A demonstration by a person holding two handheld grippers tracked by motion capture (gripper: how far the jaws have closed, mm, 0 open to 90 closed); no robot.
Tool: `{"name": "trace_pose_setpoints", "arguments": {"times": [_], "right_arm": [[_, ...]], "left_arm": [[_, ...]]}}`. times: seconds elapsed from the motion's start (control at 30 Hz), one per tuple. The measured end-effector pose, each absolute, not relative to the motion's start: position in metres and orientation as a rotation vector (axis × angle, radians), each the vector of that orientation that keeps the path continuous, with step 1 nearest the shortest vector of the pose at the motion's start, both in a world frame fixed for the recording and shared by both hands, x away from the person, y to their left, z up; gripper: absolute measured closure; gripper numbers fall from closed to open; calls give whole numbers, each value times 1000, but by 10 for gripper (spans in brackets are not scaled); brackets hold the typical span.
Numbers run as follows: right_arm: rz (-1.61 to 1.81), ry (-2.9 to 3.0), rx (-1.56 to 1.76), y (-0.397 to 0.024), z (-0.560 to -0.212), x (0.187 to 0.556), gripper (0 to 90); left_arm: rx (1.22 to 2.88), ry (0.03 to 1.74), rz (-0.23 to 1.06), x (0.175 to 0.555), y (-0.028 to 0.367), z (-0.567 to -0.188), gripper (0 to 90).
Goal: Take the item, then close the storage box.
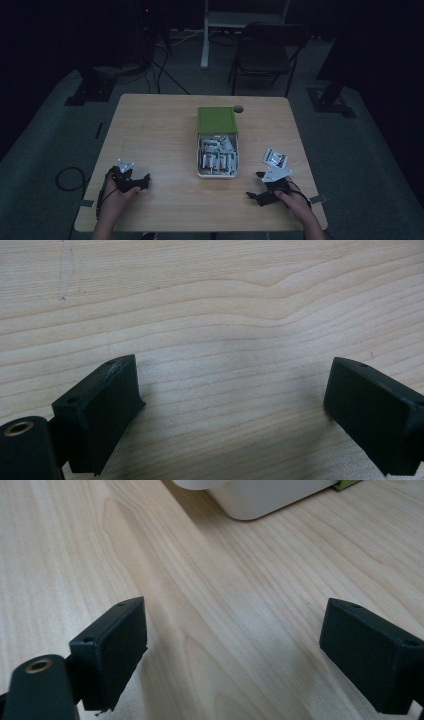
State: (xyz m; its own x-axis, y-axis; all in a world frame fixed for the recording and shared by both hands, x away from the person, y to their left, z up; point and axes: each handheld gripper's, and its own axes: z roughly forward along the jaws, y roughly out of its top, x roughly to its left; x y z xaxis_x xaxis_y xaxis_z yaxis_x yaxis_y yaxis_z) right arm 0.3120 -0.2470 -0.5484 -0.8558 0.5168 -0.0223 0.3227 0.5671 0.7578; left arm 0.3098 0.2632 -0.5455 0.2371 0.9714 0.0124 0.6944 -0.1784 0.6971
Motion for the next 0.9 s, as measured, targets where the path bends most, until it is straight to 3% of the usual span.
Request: {"name": "trace_pose_setpoints", "arguments": {"times": [0.47,0.9], "right_arm": [[1115,2596,704,-248,-549,314,115],[1178,2529,757,-249,-542,313,115]], "left_arm": [[1946,1517,629,310,263,-546,82],[2133,1213,506,303,239,-542,83]]}}
